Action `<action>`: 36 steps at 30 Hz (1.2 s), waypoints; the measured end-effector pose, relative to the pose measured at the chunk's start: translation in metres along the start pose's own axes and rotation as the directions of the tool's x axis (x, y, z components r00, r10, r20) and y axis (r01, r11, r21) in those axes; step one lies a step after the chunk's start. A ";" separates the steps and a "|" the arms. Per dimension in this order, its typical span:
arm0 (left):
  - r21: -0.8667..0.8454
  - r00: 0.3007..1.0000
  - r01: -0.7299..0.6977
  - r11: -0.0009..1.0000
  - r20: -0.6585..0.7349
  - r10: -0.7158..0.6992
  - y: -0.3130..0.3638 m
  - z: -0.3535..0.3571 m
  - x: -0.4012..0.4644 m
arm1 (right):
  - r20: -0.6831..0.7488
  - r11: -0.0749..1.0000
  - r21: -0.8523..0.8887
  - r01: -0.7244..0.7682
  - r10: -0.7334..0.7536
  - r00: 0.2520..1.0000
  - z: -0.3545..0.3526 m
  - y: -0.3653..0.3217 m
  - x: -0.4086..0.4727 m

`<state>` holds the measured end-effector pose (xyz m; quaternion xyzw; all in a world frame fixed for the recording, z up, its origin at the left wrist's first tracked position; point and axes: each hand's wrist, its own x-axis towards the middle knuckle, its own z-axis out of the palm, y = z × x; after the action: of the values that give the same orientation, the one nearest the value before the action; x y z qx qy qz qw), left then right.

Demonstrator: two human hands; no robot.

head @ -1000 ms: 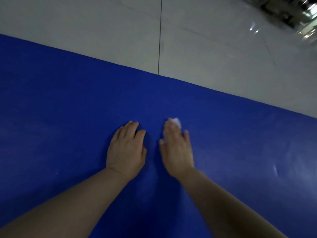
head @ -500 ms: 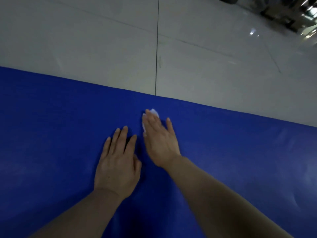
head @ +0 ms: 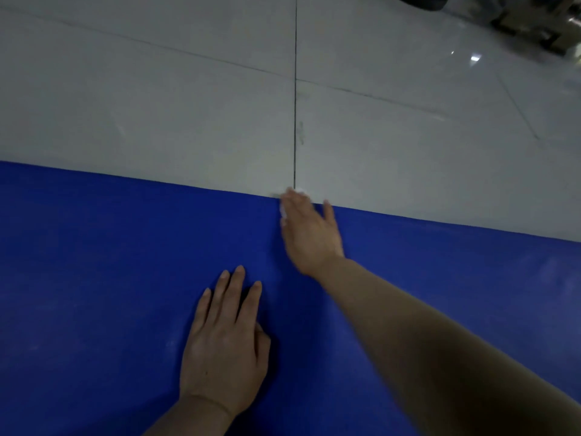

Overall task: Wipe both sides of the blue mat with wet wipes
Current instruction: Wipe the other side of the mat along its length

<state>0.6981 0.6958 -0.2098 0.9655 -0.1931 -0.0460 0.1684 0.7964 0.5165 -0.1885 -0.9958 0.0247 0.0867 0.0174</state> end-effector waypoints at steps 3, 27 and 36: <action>-0.006 1.000 0.003 1.000 0.005 -0.003 0.000 0.000 0.000 | 0.010 0.962 -0.018 -0.274 0.274 0.962 -0.001 0.034 -0.006; 0.018 1.000 0.008 1.000 -0.014 -0.008 0.002 -0.001 0.000 | -0.072 0.995 -0.075 -0.069 0.064 0.995 0.002 0.055 -0.031; 0.043 1.000 0.010 0.999 -0.017 -0.009 0.002 -0.002 0.001 | -0.017 0.999 -0.002 -0.039 0.039 0.999 0.009 0.033 -0.054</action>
<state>0.6988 0.6937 -0.2076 0.9701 -0.1881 -0.0345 0.1491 0.7400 0.4861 -0.1887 -0.9958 0.0441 0.0787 0.0142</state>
